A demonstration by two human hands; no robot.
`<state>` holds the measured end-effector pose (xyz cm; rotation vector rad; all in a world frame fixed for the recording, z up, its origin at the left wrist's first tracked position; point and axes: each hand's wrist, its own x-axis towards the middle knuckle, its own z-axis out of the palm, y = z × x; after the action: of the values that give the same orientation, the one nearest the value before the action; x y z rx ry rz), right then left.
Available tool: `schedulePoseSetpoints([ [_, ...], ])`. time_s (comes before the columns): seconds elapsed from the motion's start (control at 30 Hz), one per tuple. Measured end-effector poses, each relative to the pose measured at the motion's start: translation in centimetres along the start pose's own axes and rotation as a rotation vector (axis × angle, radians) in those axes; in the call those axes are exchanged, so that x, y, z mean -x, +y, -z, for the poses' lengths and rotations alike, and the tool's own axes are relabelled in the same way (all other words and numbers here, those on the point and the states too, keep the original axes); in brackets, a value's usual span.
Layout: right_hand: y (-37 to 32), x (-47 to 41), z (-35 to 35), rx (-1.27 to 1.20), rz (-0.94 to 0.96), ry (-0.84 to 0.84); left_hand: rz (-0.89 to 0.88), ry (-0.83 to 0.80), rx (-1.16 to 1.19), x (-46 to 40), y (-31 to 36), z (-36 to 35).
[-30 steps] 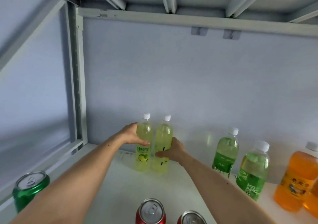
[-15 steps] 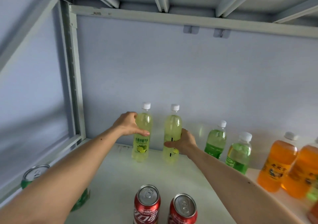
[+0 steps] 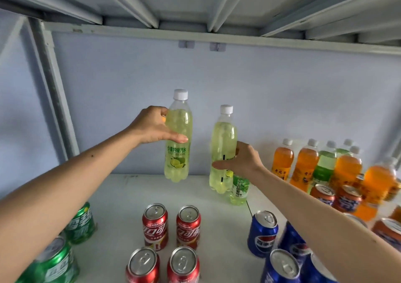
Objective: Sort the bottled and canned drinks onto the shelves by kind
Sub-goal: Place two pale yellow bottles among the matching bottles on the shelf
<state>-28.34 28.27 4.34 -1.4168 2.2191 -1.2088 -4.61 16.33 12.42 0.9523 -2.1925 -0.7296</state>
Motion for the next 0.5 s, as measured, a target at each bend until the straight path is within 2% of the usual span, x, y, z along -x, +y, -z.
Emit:
schedulePoseSetpoints([
  [0.17,3.1,6.3,8.0,0.019,-0.011,0.036,-0.104,-0.074,0.085,4.0,7.0,-3.7],
  [0.5,13.5,21.1,25.0,0.034,-0.109,0.154,-0.253,-0.247,0.255,11.5,21.8,-17.4],
])
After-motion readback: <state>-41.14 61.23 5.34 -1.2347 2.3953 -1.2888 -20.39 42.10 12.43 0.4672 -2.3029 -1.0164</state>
